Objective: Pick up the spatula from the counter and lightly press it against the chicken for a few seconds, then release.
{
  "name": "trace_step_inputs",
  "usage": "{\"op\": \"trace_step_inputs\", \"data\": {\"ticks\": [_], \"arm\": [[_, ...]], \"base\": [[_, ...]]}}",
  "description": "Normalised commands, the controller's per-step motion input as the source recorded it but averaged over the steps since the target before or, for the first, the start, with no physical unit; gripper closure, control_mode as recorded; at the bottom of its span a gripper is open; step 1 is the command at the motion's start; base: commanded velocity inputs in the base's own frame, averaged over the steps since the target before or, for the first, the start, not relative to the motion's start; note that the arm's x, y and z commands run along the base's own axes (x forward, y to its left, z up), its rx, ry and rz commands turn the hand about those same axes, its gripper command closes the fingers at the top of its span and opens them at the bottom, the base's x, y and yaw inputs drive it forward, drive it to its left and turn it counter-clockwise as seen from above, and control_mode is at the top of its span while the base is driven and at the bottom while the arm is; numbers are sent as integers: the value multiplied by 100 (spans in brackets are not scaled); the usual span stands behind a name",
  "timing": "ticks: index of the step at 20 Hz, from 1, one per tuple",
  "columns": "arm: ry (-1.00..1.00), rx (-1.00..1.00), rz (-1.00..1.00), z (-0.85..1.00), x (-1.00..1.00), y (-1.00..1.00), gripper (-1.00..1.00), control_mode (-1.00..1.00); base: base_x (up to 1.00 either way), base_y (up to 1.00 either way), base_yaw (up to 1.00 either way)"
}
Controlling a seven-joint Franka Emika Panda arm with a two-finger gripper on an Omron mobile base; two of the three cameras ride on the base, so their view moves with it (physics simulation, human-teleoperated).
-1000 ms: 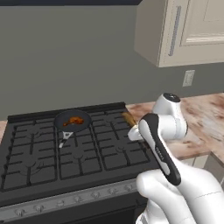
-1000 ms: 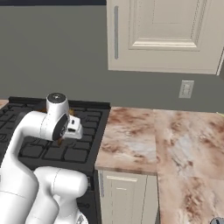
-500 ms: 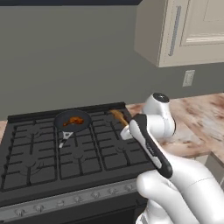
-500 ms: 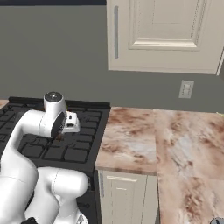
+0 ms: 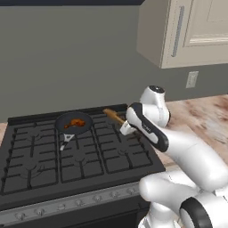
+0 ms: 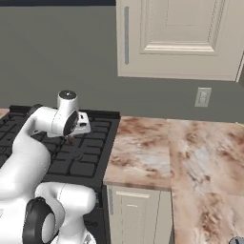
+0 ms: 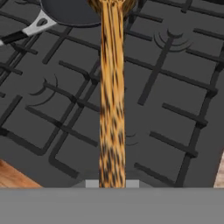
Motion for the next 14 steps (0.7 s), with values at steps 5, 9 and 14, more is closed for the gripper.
{"op": "trace_step_inputs", "data": {"ticks": [5,9,14], "arm": [[0,-13,8,0,39,22,100,-100],[0,-16,5,0,41,25,100,-100],[0,-13,5,0,41,23,100,-100]], "base": [[0,0,0],[0,0,0],[0,0,0]]}}
